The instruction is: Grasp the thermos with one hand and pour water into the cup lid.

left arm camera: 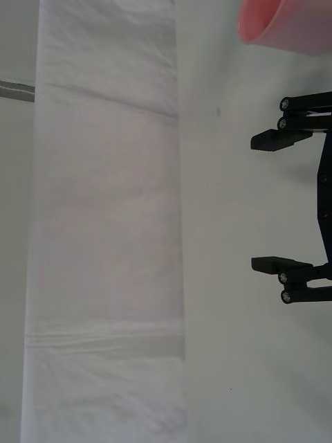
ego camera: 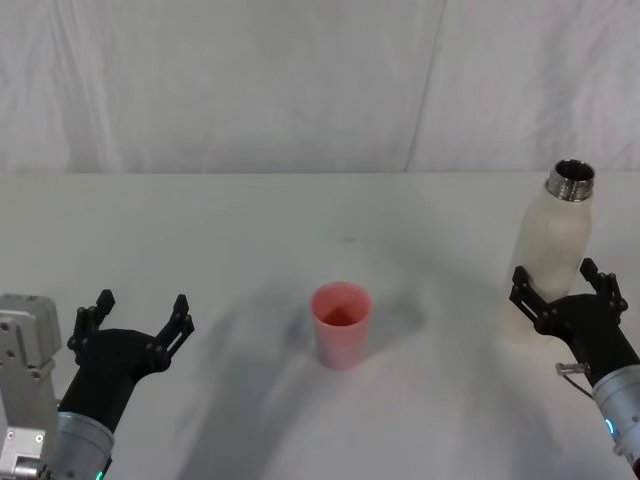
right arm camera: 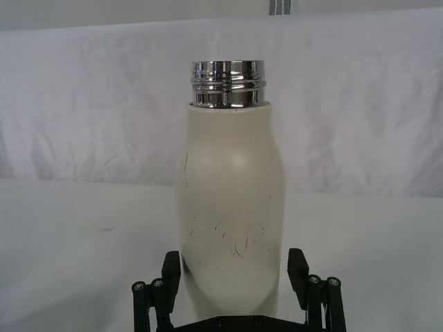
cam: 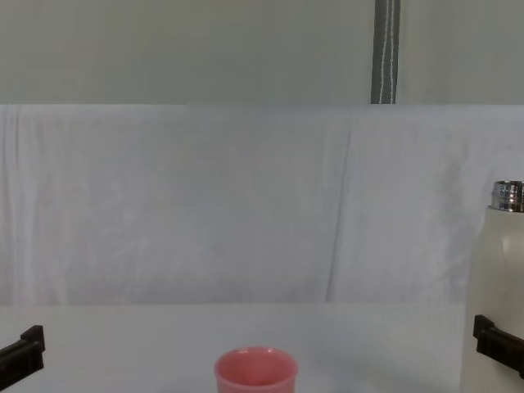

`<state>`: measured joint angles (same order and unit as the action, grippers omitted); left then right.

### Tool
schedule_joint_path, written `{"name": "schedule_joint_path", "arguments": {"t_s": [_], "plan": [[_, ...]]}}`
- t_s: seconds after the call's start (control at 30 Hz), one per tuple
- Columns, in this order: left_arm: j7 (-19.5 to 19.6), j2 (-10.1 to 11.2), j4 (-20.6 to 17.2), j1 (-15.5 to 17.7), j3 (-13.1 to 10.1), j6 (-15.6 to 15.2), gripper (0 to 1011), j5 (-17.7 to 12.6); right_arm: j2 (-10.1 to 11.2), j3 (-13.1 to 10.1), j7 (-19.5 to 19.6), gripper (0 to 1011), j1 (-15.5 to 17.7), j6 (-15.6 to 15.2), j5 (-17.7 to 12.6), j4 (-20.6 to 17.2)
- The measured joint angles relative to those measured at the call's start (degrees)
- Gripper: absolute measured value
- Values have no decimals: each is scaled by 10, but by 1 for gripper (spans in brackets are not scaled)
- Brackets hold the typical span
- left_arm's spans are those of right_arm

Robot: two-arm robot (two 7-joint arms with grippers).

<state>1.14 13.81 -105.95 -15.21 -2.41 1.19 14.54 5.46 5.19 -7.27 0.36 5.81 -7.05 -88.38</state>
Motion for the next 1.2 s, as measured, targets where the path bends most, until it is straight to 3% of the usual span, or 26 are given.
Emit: {"name": "schedule_joint_path", "arguments": {"t_s": [1.2], "plan": [[0,0,0,0,0,0,1001,0,-2,5,-11,1003,-63,8,-1,70]]}}
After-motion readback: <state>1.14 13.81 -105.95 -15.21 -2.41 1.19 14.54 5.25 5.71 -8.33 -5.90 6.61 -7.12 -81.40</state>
